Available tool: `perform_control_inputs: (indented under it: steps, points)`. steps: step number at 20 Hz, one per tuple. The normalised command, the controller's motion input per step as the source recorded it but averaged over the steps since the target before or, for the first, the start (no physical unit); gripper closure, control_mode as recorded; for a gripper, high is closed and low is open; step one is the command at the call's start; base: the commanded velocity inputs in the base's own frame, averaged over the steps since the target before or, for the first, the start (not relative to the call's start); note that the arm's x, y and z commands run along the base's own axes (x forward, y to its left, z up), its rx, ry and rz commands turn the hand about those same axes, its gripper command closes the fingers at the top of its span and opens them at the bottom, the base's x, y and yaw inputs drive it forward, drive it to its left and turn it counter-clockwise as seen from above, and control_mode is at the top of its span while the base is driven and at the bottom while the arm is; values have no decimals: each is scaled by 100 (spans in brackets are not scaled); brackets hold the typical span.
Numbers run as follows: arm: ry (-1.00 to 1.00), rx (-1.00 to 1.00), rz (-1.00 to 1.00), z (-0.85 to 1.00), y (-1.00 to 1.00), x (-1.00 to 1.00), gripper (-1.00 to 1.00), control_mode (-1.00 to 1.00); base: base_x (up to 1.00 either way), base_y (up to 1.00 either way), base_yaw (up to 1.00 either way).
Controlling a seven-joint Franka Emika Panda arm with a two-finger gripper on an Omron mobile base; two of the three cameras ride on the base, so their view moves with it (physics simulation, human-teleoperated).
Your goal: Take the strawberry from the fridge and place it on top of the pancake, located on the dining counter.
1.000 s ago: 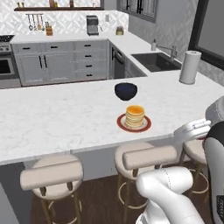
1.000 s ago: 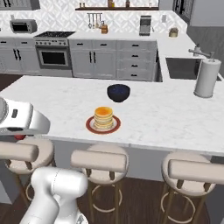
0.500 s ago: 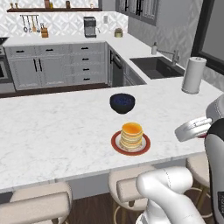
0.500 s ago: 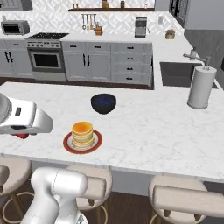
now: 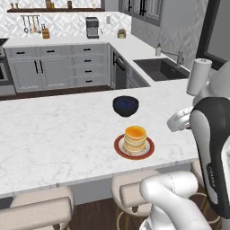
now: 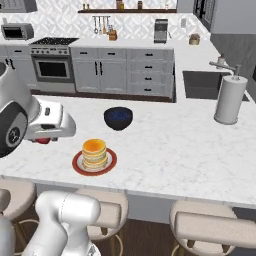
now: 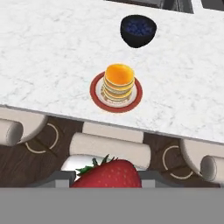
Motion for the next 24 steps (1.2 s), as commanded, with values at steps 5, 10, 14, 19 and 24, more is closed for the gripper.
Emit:
perform_control_inputs:
  steps: [5, 10, 14, 19, 24]
  points:
    - [0, 13, 47, -34, -22, 76, 100, -100, 0, 0, 0]
    - [-1, 13, 36, -40, 3, 73, 100, -100, 0, 0, 0]
    - [8, -5, -12, -23, 56, 61, 100, -100, 0, 0, 0]
    - [7, -7, -31, -25, 17, 45, 100, -100, 0, 0, 0]
    - [9, -1, -22, -22, -1, 58, 100, -100, 0, 0, 0]
